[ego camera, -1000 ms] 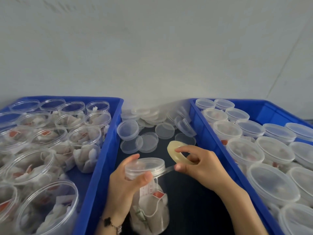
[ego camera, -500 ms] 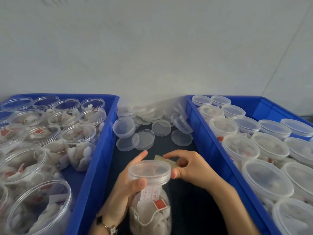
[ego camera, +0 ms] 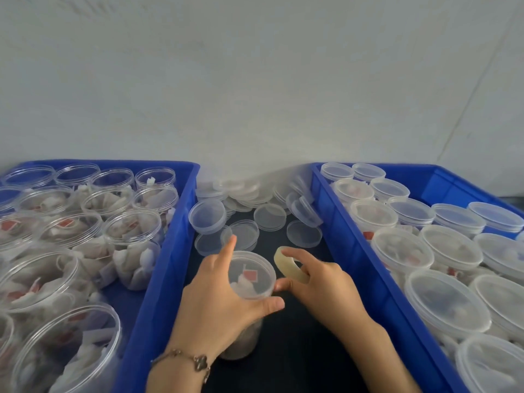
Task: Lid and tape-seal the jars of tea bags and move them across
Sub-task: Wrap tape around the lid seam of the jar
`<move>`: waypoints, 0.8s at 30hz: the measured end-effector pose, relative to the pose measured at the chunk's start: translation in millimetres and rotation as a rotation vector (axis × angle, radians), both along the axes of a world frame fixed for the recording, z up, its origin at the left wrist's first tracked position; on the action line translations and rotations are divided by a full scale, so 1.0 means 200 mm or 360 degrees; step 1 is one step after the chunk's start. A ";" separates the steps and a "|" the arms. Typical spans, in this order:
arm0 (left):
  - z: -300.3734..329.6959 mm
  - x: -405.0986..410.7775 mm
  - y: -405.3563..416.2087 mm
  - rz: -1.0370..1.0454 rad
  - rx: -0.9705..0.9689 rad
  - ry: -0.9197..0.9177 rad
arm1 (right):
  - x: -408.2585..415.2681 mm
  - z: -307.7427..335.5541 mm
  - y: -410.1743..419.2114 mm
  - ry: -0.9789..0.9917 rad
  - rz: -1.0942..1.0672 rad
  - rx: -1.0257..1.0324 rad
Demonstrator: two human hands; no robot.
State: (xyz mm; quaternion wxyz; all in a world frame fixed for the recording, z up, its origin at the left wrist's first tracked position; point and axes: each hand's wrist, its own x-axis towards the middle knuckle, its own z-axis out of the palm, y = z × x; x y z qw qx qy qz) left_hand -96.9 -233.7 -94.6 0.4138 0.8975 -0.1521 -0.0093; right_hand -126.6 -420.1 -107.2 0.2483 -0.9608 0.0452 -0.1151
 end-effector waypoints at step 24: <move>0.04 -0.04 -0.17 0.0108 0.0822 -0.0441 | -0.08 -0.08 0.08 -0.0196 0.0068 -0.0383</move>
